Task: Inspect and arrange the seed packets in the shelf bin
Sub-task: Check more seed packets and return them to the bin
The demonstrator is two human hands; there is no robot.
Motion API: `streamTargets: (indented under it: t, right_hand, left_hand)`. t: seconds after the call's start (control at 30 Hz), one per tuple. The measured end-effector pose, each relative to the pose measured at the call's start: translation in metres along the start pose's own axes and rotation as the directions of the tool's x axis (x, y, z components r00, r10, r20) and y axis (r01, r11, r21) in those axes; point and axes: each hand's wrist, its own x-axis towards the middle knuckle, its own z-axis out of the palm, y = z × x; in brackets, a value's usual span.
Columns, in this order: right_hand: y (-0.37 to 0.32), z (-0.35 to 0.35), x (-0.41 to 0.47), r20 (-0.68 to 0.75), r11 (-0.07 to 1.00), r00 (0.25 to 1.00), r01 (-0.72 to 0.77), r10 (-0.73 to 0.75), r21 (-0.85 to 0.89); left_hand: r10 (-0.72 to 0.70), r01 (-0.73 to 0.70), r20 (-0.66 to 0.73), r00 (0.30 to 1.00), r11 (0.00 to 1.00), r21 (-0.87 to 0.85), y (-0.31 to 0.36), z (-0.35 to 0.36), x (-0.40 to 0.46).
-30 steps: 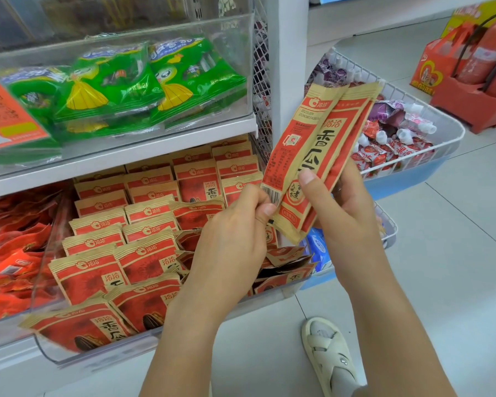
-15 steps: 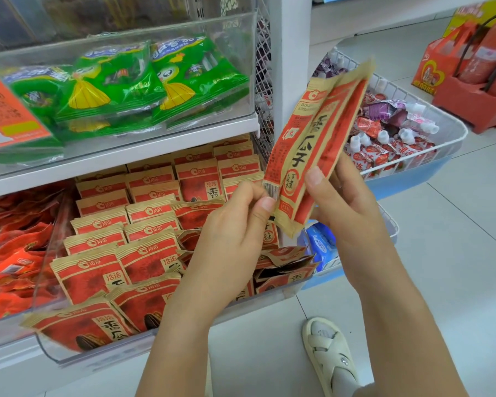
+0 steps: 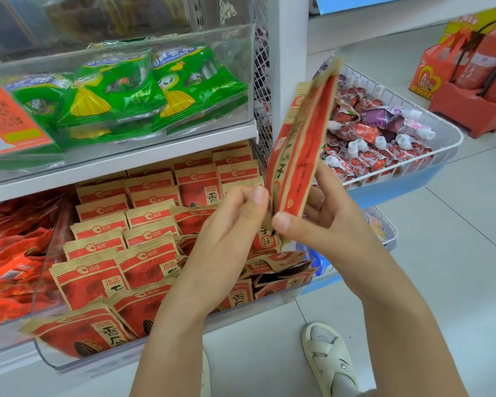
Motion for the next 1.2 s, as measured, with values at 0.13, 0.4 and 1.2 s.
streamTargets:
  t: [0.13, 0.4, 1.2]
  right_hand:
    - [0.004, 0.001, -0.004, 0.130, 0.987, 0.991, -0.011, 0.033, -0.161]
    - [-0.008, 0.009, 0.005, -0.131, 0.991, 0.985, 0.122, -0.115, 0.051]
    - [-0.025, 0.002, 0.014, -0.319, 0.956, 0.947, 0.121, -0.031, 0.266]
  left_hand:
    - [0.024, -0.035, -0.091, 0.996, 0.992, -0.120, 0.006, -0.002, -0.007]
    - [0.077, -0.079, -0.052, 0.996, 0.996, -0.041, 0.013, -0.001, -0.009]
    - [-0.115, 0.129, 0.066, 0.991, 0.952, -0.279, 0.011, 0.009, -0.006]
